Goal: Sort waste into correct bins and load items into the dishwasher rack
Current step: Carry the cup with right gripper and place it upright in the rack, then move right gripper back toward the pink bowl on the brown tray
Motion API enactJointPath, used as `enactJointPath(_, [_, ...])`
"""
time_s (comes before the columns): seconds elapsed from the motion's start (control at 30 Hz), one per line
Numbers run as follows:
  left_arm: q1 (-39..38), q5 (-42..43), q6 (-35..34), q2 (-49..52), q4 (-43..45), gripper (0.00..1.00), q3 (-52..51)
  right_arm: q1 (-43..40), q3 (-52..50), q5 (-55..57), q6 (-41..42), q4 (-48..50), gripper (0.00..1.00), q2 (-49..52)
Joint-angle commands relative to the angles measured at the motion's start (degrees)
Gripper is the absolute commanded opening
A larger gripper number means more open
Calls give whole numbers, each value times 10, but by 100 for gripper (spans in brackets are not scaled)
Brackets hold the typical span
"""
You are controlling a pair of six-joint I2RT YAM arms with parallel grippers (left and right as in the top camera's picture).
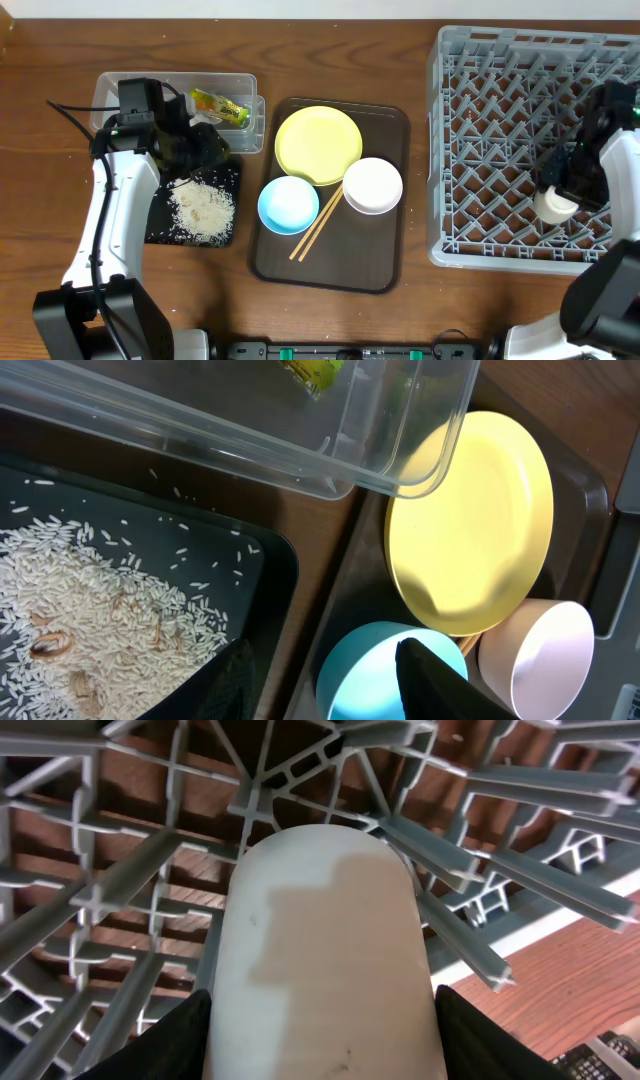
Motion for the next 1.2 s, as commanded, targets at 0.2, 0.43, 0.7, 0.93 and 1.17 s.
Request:
enactJointPath(0.2, [1,-7,2,-7,-5,49,2,-5,0,3,-7,3,75,-8])
enactJointPath(0.43, [1,-7,1,-7,-5,53,2,7,41,-97,-50,24,75,-53])
enactJointPath(0.7, [1,-18,1,-7,-14,54,2,101,49,-327,-128,146,73,-103])
enactJointPath(0.93, [2,-141,-21,-7,-76,54,2,239,48,-278,-149,179,74,-69])
enactJointPath(1.17, [2,-242,-90,-7,-130,54,2,336,48,-209,-144,182,71,10])
